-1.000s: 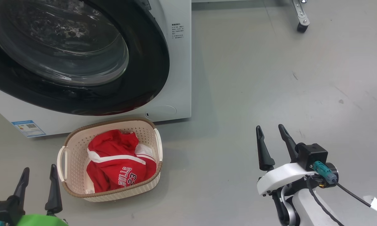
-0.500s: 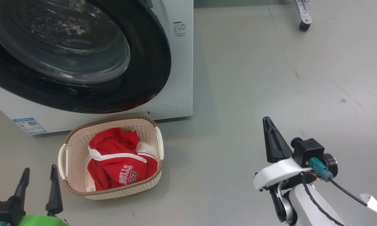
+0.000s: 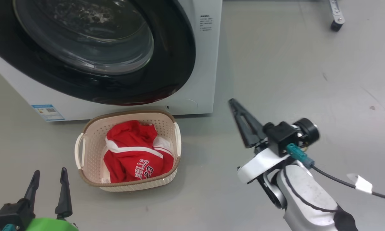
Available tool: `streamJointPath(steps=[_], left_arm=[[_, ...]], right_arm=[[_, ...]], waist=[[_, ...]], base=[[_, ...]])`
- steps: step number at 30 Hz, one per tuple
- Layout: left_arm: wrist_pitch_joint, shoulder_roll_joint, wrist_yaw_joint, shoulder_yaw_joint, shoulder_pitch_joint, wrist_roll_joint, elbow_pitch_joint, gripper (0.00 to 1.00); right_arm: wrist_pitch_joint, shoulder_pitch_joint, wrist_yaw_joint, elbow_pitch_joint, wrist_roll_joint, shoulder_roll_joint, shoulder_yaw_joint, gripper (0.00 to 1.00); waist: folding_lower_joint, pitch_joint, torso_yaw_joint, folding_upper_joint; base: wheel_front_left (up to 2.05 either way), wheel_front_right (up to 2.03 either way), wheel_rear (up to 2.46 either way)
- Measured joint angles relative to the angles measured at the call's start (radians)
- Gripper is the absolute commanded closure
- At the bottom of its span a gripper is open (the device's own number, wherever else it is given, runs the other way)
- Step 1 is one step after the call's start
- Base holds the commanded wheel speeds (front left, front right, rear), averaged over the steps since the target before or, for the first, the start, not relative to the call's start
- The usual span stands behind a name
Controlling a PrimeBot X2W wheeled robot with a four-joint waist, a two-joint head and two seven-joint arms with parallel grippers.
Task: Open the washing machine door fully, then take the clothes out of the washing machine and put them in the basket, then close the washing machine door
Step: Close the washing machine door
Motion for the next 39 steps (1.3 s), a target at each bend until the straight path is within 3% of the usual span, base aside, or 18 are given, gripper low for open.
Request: streamJointPath(steps=[4,11,26,39], left_arm=[[0.0,-0.008,-0.001,-0.016,-0.005,0.0,0.001,0.0],[0.0,-0.012,-0.002,-0.035,-0.032,0.0,-0.001,0.0],[0.0,-0.018,-0.005,-0.129,-0.104,-0.04,-0.017,0.0],[0.0,-0.025,-0.005,-0.202,-0.204,-0.087,-0.037,0.0]], right_arm=[[0.002,-0.039,0.034,0.041,-0.039,0.0,0.062,1.0],[0.047,-0.123,0.054,0.1,-0.069,-0.013,0.105,1.0],[0.128,-0.362,0.076,0.192,-0.105,-0.048,0.111,1.0],[0.151,-0.569,0.076,0.272,-0.105,-0.073,0.054,1.0]], waist=[[0.0,0.013,0.032,0.0],[0.0,0.051,0.096,0.0],[0.0,0.2,0.204,0.0],[0.0,0.363,0.263,0.0]], base=[[0.0,0.0,0.0],[0.0,0.0,0.0],[0.0,0.0,0.0],[0.0,0.0,0.0]])
